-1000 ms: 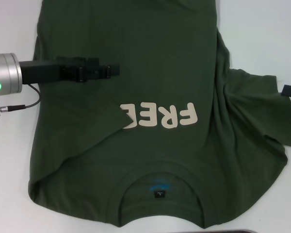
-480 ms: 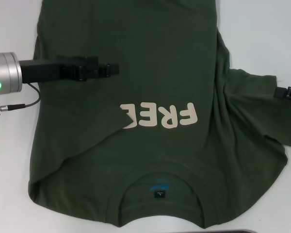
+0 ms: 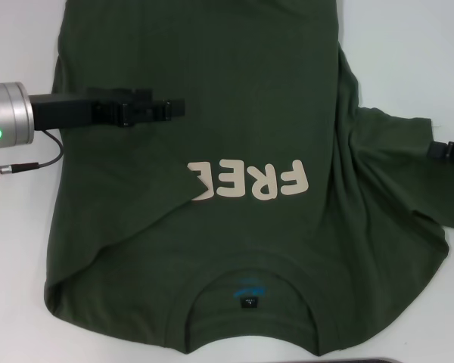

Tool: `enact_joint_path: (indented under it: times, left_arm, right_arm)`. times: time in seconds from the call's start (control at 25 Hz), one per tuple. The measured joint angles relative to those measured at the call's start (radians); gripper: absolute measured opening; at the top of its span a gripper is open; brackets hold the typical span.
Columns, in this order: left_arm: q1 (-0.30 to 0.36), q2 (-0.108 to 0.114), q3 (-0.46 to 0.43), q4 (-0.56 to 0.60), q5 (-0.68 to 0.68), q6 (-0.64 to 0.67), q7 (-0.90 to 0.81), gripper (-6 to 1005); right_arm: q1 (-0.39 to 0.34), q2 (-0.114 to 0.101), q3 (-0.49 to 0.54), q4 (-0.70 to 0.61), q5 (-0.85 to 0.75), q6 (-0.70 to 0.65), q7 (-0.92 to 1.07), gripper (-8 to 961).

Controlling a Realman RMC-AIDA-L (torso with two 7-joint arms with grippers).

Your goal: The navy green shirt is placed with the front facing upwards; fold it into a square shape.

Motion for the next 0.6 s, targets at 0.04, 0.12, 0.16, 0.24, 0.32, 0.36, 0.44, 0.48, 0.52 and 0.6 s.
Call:
enact_joint_path:
  times: [0.04, 0.12, 0.16, 0.24, 0.32, 0.36, 0.44, 0.48, 0.52, 0.6]
  left_arm:
    - [0.0, 0.0, 0.0, 0.0, 0.0, 0.0, -0.001, 891]
    - [0.0, 0.0, 0.0, 0.0, 0.0, 0.0, -0.003, 890]
    - [0.0, 0.0, 0.0, 0.0, 0.0, 0.0, -0.003, 890]
    - [0.0, 0.0, 0.0, 0.0, 0.0, 0.0, -0.003, 889]
    - [0.0, -0.002, 0.0, 0.0, 0.0, 0.0, -0.002, 889]
    - [0.0, -0.002, 0.0, 0.0, 0.0, 0.0, -0.002, 889]
    - [0.0, -0.003, 0.0, 0.0, 0.0, 0.0, -0.002, 888]
    - [0.0, -0.003, 0.0, 0.0, 0.0, 0.0, -0.003, 888]
    - [0.0, -0.004, 0.0, 0.0, 0.0, 0.0, -0.003, 888]
    - [0.001, -0.005, 0.0, 0.0, 0.0, 0.0, -0.003, 888]
  right_arm:
    - [0.0, 0.0, 0.0, 0.0, 0.0, 0.0, -0.001, 602]
    - [0.0, 0.001, 0.002, 0.0, 0.001, 0.0, -0.002, 513]
    - [0.0, 0.001, 0.003, 0.0, 0.002, -0.001, -0.002, 471]
    - [-0.001, 0.001, 0.007, -0.002, 0.004, -0.004, -0.003, 386]
    - [-0.005, 0.001, 0.009, -0.006, 0.01, -0.006, -0.004, 304]
    - [-0.006, 0.001, 0.01, -0.007, 0.014, -0.007, -0.005, 264]
    - [-0.014, 0.001, 0.01, -0.008, 0.033, -0.008, -0.013, 185]
    - [-0.018, 0.001, 0.01, -0.008, 0.044, -0.009, -0.016, 145]
    - [-0.024, 0.0, 0.01, -0.008, 0.054, -0.009, -0.018, 105]
    - [-0.033, -0.003, 0.01, -0.008, 0.064, -0.01, -0.018, 73]
